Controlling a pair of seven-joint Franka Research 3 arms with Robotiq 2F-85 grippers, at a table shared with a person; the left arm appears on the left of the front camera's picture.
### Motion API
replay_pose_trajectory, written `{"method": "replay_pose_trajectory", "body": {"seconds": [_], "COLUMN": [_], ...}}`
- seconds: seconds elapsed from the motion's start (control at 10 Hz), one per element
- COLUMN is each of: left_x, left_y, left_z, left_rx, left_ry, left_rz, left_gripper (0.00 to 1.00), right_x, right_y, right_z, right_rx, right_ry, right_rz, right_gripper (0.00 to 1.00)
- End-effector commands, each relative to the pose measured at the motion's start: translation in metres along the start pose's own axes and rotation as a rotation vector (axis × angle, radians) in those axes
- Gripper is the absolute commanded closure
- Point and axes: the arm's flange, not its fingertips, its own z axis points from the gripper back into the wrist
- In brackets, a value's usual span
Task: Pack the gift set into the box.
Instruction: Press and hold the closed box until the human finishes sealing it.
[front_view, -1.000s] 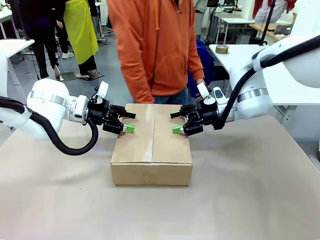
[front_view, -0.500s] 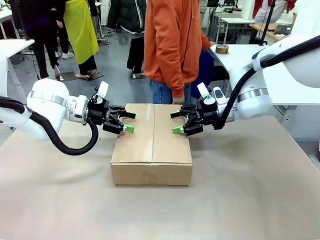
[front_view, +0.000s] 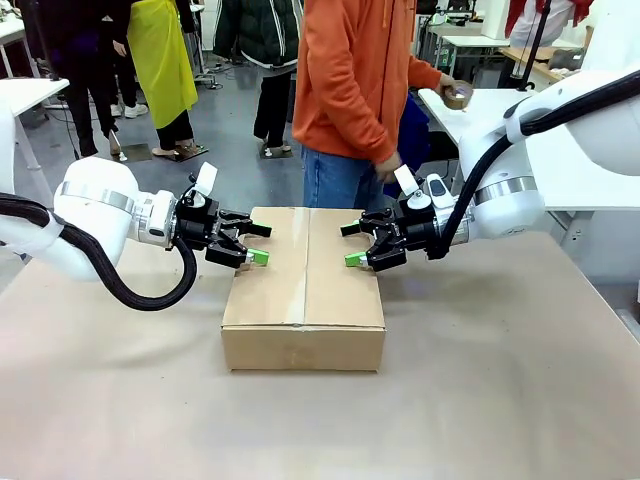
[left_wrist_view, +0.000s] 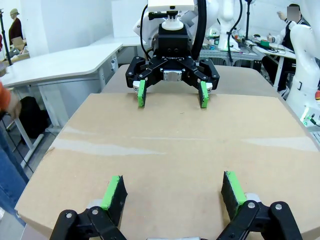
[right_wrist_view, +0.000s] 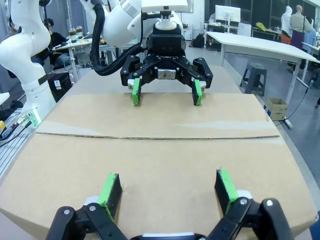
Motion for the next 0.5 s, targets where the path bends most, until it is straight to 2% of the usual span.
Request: {"method": "replay_pose_trajectory", "body": {"seconds": [0.0,0.4], "left_x": [-0.0017,-0.0017], "left_y": [-0.0028,-0.0028], "left_z": [-0.0008,-0.0008], "left_rx": [-0.01,-0.01], "left_ry": [0.002,0.002], "left_rz": [0.002,0.002], "left_gripper": [0.0,0.0], "right_x": [-0.0019,-0.0019], "right_y": [0.0002,0.0002], "right_z": [-0.0001,-0.0001], "right_rx": [0.0,0.0], "right_ry": [-0.002,-0.002], "right_rz": [0.005,0.005], "right_gripper": [0.0,0.0]}}
